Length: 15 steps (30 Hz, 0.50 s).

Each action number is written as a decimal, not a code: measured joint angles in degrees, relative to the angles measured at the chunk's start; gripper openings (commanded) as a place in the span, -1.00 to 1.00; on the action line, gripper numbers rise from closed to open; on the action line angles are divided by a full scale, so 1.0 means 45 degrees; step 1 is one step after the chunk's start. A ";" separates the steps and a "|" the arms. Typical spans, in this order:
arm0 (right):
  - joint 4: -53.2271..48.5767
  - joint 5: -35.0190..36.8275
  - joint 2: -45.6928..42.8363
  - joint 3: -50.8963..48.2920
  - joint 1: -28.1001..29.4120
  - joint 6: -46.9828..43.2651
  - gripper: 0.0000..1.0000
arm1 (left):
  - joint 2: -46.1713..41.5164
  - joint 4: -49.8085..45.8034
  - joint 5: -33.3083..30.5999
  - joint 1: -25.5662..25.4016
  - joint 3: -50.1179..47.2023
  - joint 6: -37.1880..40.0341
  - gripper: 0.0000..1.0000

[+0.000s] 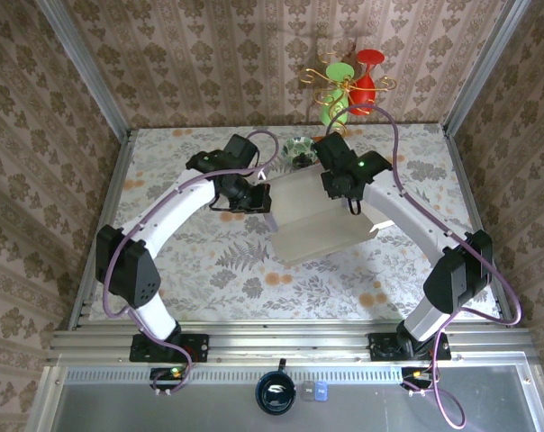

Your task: Fold the paper box

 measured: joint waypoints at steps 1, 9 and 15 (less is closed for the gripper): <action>0.0005 -0.0374 -0.0029 0.0000 -0.0170 0.0058 -0.33 | 0.0000 -0.0039 0.0005 0.0015 0.0000 -0.0005 -1.00; 0.0277 -0.2861 -0.0146 0.0000 -0.1195 0.0335 -0.23 | 0.0000 -0.0155 0.0015 0.0068 0.0000 -0.0005 -1.00; 0.0520 -0.3779 -0.0277 -0.0053 -0.1447 0.0340 -0.20 | 0.0000 -0.0175 0.0019 0.0146 0.0000 -0.0005 -1.00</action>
